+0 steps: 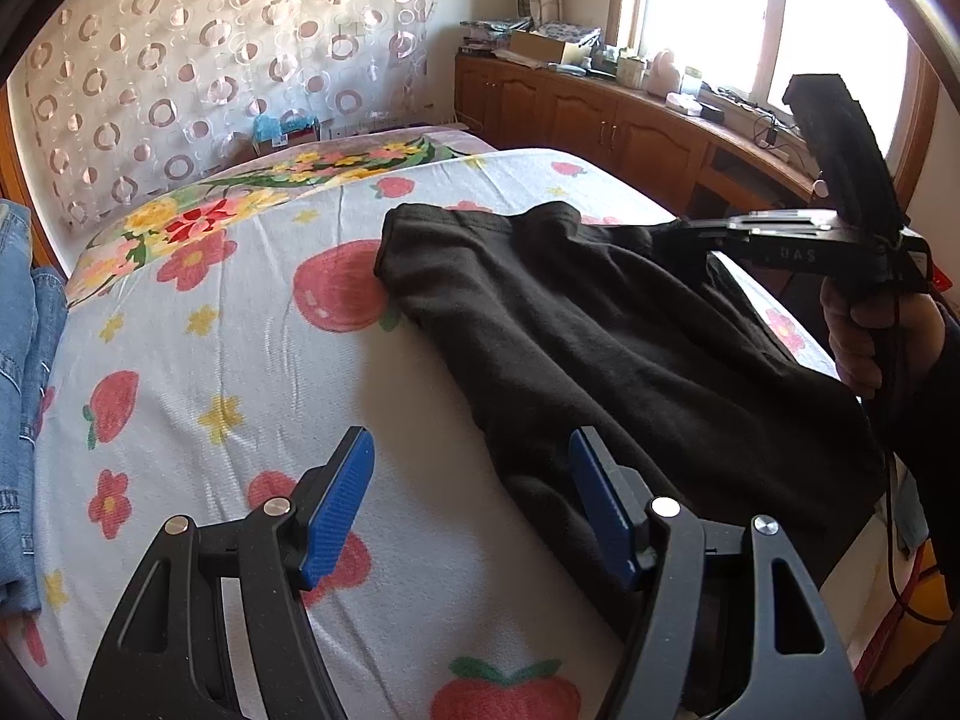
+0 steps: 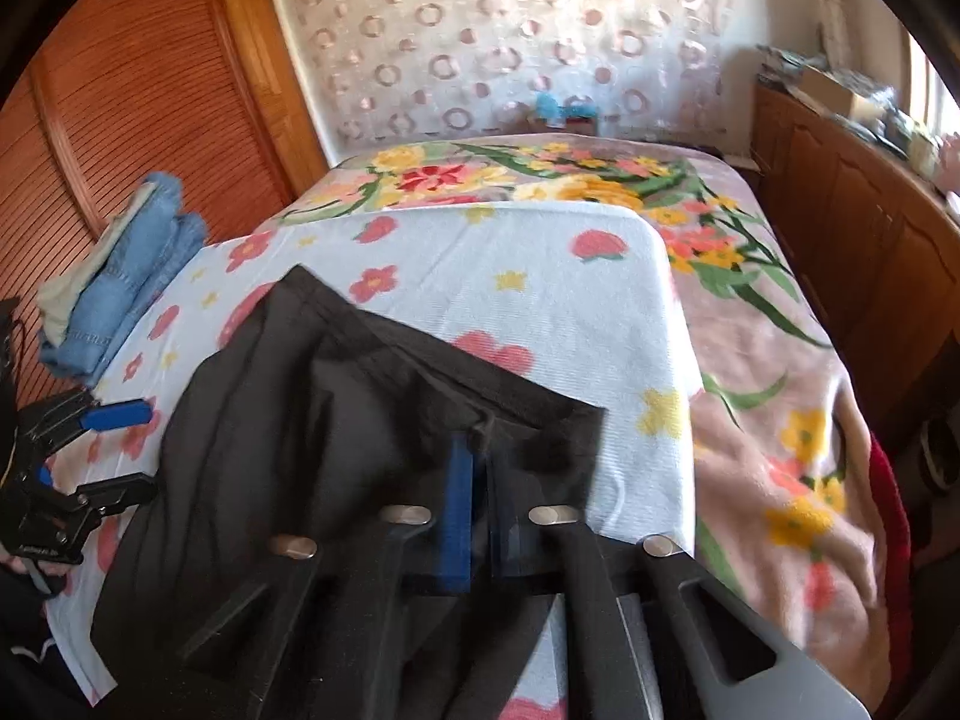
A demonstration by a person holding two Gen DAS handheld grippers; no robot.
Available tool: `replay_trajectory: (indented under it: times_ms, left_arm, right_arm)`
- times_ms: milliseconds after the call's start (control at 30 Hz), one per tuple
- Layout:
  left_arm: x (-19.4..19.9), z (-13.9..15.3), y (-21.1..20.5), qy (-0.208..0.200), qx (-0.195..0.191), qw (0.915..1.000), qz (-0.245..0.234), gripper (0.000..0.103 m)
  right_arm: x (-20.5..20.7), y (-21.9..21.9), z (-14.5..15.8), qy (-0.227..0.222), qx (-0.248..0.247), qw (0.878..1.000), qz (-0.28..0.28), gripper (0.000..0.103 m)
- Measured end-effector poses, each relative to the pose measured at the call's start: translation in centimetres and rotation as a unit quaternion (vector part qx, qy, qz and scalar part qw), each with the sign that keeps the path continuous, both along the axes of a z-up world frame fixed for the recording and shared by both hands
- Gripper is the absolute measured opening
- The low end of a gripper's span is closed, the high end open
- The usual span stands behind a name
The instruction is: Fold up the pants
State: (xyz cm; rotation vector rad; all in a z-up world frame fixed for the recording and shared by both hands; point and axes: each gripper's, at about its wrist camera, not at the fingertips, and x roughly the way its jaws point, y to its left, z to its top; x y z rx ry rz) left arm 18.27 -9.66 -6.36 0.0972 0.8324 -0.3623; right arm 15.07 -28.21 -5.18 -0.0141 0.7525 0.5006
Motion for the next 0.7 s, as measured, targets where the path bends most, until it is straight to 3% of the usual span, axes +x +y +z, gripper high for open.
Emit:
replay_trajectory:
  times_ms: [233,633,700]
  left_arm:
    - [-0.3,0.3,0.0,-0.003,-0.005,1.0000,0.000,0.069]
    - [-0.8,0.8,0.0,-0.010,-0.010,0.9999,-0.002,0.069]
    - [-1.1,1.0,0.1,-0.012,-0.011,0.9999,-0.002,0.069]
  right_arm:
    - [-0.8,-0.1,2.5,-0.071,-0.017,0.997,-0.011,0.003]
    - [0.7,-0.9,0.5,-0.045,-0.040,0.997,-0.057,0.003]
    - [0.7,-0.9,1.0,-0.045,-0.038,0.996,-0.062,0.013]
